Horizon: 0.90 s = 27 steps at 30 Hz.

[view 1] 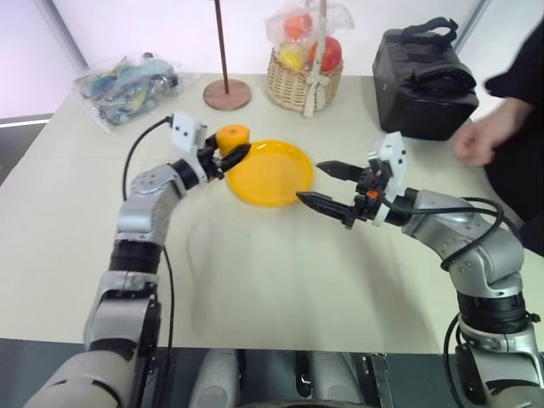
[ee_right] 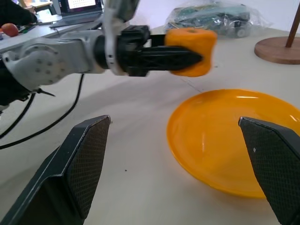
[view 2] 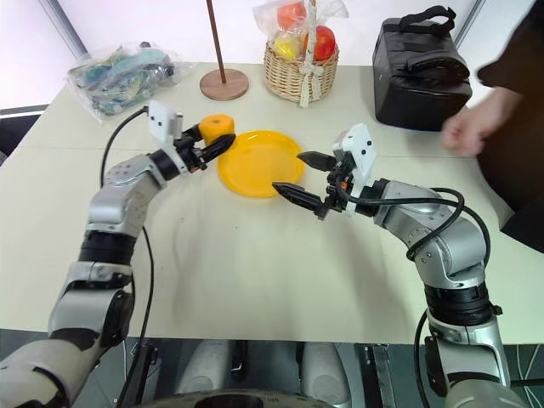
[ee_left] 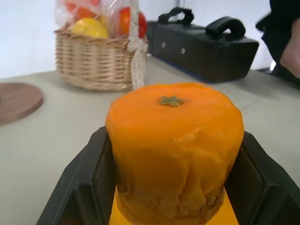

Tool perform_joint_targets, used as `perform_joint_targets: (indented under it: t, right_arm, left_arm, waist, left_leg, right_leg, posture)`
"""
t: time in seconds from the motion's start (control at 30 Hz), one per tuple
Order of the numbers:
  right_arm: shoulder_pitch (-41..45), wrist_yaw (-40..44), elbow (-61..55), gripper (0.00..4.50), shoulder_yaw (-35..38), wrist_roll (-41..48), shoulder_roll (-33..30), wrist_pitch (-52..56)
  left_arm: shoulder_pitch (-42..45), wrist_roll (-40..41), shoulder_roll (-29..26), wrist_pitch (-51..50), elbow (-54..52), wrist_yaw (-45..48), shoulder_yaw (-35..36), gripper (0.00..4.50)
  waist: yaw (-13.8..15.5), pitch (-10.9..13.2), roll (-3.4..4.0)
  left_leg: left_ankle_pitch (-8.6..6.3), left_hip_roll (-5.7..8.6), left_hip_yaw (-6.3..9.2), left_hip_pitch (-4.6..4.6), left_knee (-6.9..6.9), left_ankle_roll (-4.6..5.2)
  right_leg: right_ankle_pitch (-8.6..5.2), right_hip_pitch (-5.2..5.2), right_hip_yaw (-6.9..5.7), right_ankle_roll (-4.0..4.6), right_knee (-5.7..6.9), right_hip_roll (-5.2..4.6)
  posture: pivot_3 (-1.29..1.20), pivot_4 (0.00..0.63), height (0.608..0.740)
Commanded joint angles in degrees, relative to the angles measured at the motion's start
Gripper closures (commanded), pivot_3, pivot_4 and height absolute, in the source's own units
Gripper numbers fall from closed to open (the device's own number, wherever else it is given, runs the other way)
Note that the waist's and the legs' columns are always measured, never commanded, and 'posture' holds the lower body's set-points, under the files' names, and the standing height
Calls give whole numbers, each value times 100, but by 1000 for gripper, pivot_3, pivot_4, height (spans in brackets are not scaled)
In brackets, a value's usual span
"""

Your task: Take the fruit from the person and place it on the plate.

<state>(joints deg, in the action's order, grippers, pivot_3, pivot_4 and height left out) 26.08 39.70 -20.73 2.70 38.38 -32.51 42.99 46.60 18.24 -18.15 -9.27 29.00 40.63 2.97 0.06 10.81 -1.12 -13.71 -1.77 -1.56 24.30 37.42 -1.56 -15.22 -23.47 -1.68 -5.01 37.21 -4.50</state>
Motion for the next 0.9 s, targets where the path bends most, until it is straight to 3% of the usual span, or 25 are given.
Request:
perform_joint_targets:
  t: [0.03,0.33,0.47,0.8,0.9]
  right_arm:
    - [-83,-137,-334,0,99,37,23,-19]
    - [-280,-348,-542,0,175,115,12,32]
    - [-248,-381,-507,0,150,98,31,0]
    - [-149,-350,-374,0,96,35,54,-73]
    - [-62,-301,-220,0,89,-30,58,-152]
  left_arm:
    - [436,-211,152,673,810,8,44,1999]
    - [1129,-481,546,1605,2580,-70,179,1999]
    - [1196,-578,621,1849,2842,-29,163,11]
    - [1131,-501,273,1704,2381,-157,382,11]
    - [858,-378,-291,1100,1219,-56,527,11]
  waist:
    - [9,0,0]
    - [52,1,-1]
    - [52,1,-1]
    - [45,1,-1]
    - [10,2,-3]
  left_leg:
    - [0,0,0,0,0,0]
    - [-1,0,0,3,2,1]
    - [-1,0,0,4,2,1]
    - [-1,-1,1,3,2,1]
    - [0,-1,1,6,1,1]
  right_leg:
    - [0,-1,0,0,0,0]
    - [0,-2,-2,-1,0,0]
    - [0,-2,-3,-1,0,0]
    - [0,-3,-3,-1,2,1]
    - [1,-6,-3,-1,2,1]
  posture:
    - [0,150,740]
    - [0,150,740]
    - [0,150,740]
    - [0,150,740]
    - [0,150,740]
